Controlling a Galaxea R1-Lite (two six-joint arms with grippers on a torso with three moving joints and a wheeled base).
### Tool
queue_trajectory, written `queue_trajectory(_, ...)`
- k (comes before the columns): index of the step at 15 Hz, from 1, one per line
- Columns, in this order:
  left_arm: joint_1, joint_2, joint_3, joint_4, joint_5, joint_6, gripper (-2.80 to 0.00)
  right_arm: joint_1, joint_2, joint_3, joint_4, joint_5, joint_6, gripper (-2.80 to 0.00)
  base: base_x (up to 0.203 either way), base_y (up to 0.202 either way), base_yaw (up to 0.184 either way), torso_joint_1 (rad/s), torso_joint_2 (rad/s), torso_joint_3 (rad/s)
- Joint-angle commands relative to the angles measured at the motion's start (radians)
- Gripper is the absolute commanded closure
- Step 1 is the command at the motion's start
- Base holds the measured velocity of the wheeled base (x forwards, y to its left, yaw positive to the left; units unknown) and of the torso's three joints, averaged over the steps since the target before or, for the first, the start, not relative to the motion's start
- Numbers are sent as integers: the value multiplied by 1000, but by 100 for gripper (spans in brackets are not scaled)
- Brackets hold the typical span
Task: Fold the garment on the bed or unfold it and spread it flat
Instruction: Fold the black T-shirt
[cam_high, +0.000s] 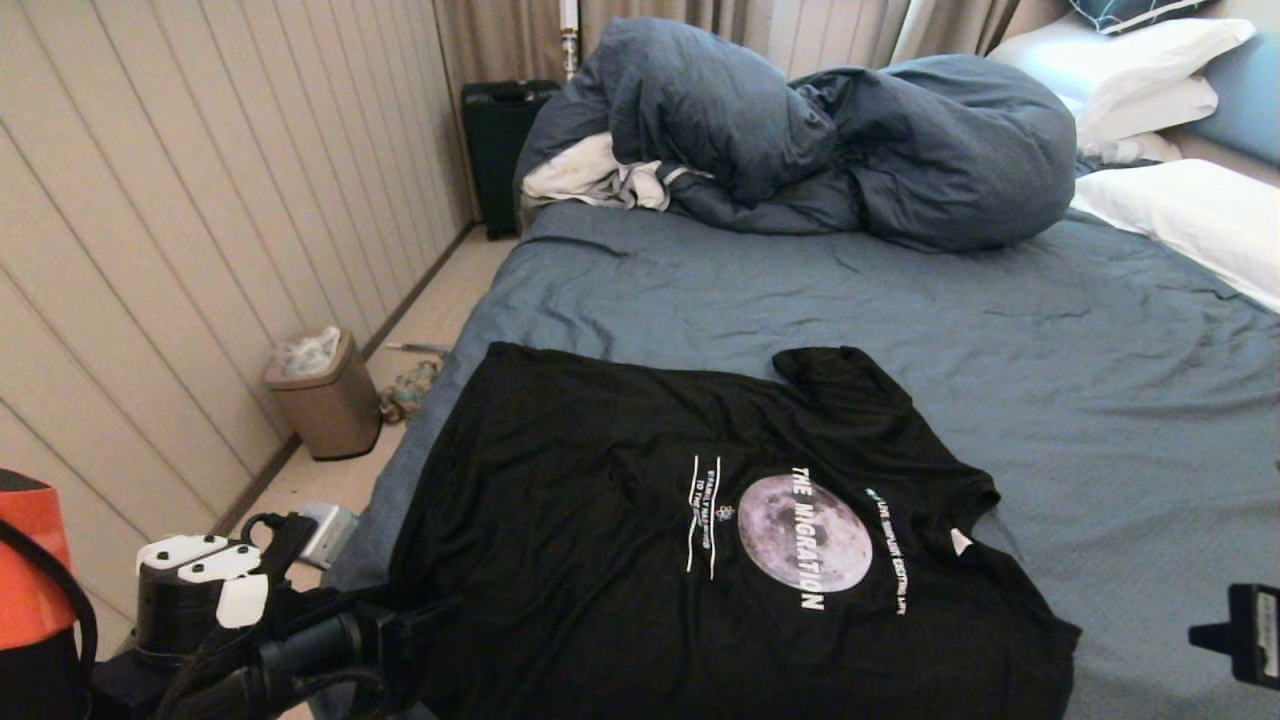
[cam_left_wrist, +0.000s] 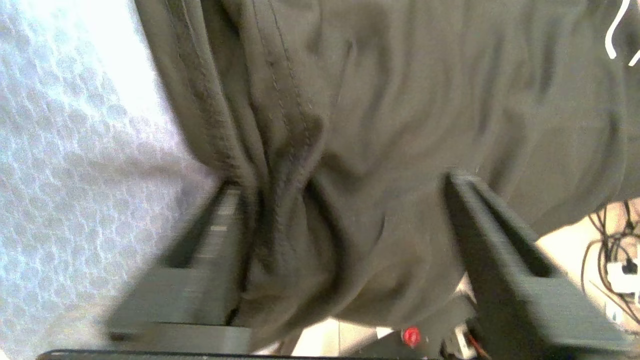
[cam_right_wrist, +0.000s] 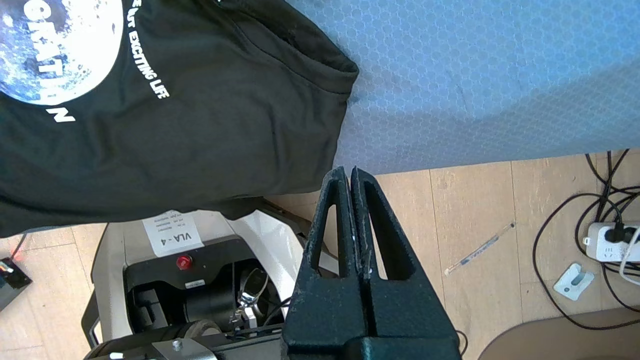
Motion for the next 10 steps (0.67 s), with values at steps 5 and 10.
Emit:
queue_trajectory(5, 2, 20, 32, -62, -1, -3, 0, -2, -17, 4, 9, -1, 1, 0, 0, 0, 0, 0, 0, 0)
queue_trajectory(10, 2, -1, 32, -48, -1, -5, 0, -1, 5, 23, 10, -1, 1, 0, 0, 0, 0, 0, 0, 0)
